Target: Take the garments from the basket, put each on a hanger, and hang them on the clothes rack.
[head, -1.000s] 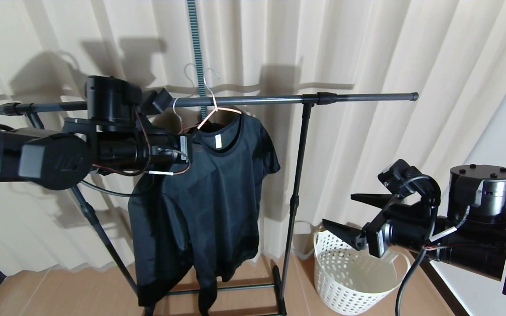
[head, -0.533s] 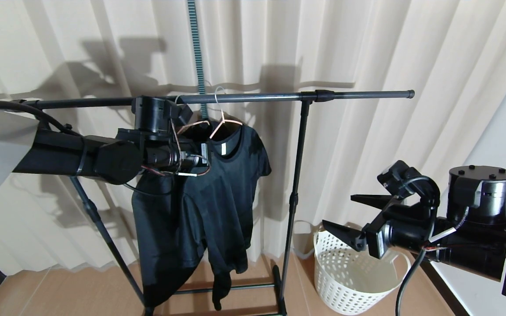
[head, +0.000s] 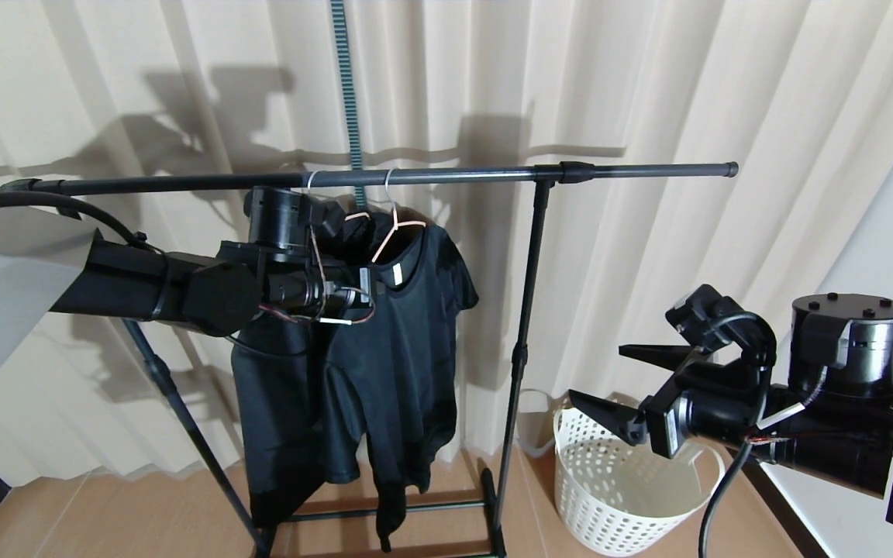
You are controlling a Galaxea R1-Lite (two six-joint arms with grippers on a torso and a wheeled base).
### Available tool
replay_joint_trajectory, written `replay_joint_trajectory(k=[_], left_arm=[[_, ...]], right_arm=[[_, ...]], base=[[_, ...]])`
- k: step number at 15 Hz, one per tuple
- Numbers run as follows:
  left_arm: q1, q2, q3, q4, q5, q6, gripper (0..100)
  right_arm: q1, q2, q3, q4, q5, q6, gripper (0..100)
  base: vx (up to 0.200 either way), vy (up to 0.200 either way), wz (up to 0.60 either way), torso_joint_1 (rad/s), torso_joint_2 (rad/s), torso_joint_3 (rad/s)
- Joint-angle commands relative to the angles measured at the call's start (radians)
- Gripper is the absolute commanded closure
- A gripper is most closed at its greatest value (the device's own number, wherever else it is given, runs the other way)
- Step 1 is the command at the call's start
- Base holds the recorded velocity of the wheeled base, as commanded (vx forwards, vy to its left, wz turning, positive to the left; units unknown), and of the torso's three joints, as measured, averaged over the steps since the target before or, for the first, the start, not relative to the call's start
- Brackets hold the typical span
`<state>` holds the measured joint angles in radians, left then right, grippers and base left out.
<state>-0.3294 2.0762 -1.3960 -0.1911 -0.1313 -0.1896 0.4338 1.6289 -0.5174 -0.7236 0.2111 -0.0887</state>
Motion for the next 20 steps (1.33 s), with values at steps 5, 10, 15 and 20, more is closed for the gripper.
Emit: replay_joint_trajectory(k=[5,10,15,20], left_arm=[[0.000,-0.102,0.114,-0.001,-0.004,0.009,0],[-0.066,-0.303,0.264,0.007,-0.008,0.045,0],[-0.109,-0.499,0.408,0.056,-0.008,0.070,0],[-0.102,-1.078,0.795,0.205,0.002,0.122,0]], right_arm=[[0.000,0.005,0.005,0.000,0.001,0.000,0],[-0.017,-0.064,0.037,-0.002,0.001,0.001,0],[-0.018,-0.181,0.134,0.000,-0.006,-0.002,0],[0.019,-0.663,0.375,0.210,-0.200,-0.003,0]], base=[[0.000,0.000,0.00,0.000,0.00,0.000],[0.000,0.000,0.00,0.000,0.00,0.000],[0.000,0.000,0.00,0.000,0.00,0.000],[0.000,0.000,0.00,0.000,0.00,0.000]])
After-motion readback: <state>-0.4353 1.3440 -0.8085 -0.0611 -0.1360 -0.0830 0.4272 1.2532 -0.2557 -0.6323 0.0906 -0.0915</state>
